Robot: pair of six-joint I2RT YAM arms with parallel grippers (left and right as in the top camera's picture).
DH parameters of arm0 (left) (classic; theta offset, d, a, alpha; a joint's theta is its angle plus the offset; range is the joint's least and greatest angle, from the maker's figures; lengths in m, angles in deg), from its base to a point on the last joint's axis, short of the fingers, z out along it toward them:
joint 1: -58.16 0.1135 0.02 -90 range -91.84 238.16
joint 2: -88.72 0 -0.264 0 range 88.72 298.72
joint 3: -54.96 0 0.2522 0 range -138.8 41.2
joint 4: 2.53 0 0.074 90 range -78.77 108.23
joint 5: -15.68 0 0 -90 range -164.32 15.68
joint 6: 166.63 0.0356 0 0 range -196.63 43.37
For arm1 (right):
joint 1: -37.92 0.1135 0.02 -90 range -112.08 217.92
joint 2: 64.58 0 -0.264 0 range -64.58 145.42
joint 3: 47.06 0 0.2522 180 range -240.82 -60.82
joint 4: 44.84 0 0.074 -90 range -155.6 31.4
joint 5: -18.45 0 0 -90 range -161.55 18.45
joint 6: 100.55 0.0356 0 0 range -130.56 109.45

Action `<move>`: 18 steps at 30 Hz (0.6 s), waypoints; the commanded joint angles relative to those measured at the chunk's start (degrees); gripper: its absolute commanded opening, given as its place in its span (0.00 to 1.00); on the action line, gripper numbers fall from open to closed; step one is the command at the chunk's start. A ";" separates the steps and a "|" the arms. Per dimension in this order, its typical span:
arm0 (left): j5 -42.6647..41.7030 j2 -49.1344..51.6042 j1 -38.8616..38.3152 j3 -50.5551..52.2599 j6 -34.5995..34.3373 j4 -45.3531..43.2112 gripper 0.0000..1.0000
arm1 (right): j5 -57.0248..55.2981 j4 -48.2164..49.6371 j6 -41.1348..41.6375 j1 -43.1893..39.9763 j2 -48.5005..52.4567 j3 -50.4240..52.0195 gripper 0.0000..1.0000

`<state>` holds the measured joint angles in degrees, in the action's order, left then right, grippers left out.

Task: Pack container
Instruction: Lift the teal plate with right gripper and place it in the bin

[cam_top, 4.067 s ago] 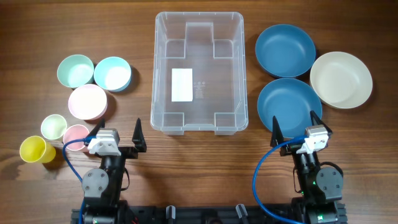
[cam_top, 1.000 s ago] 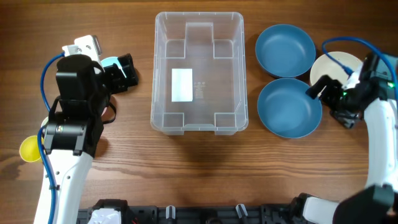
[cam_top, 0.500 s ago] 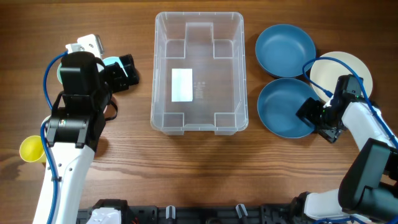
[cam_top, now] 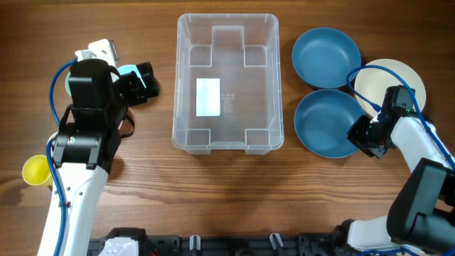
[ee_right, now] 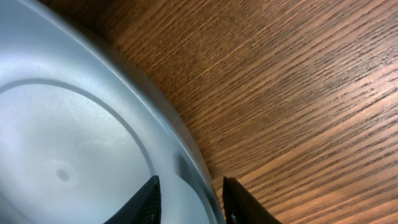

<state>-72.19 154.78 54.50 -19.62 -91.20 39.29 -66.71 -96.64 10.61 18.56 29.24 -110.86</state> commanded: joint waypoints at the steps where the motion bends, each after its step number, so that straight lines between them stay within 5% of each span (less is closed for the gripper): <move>1: 0.52 0.33 0.09 -1.14 -0.92 -0.20 1.00 | -0.79 0.07 -0.02 -0.13 0.48 0.20 0.26; 7: 0.52 0.33 0.07 -1.14 -0.92 -0.20 1.00 | -0.79 0.15 0.02 -0.13 0.48 0.17 0.04; 18: 0.52 0.33 0.07 -1.14 -0.92 -0.20 1.00 | 1.66 -1.73 -0.20 -0.11 -3.74 -3.82 0.04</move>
<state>-72.04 154.78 54.50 -19.62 -91.20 39.29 -65.29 -97.34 10.24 18.61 28.86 -111.71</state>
